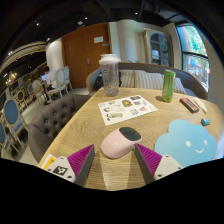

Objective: Arrange mouse

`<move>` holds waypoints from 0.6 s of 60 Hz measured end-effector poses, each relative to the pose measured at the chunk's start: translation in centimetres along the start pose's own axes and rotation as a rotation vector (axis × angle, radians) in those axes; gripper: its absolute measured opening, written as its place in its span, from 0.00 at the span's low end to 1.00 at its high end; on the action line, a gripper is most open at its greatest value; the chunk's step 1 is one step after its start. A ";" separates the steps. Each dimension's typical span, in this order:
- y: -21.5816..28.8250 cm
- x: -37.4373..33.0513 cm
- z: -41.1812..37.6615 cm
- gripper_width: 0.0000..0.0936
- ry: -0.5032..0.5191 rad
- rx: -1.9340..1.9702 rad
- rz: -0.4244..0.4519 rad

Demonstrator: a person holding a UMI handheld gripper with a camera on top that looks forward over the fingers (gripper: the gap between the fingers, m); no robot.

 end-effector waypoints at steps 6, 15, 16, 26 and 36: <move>0.3 0.5 -0.1 0.90 -0.006 -0.006 -0.003; 1.0 1.6 -0.1 0.90 -0.012 -0.016 -0.011; 1.1 1.7 -0.1 0.90 -0.012 -0.015 -0.011; 1.8 2.9 -0.6 0.90 -0.010 -0.039 -0.012; 2.1 3.5 -1.1 0.90 -0.012 -0.074 -0.013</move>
Point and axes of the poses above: the point between the fingertips, and its own axes, seen from behind it with the camera up: z to the right, y up, x forward, the way the camera looks, the point moved 10 cm from there along -x, backward, against the way the camera looks, and after that the axes turned 15 degrees about -x, right-handed, at the moved point
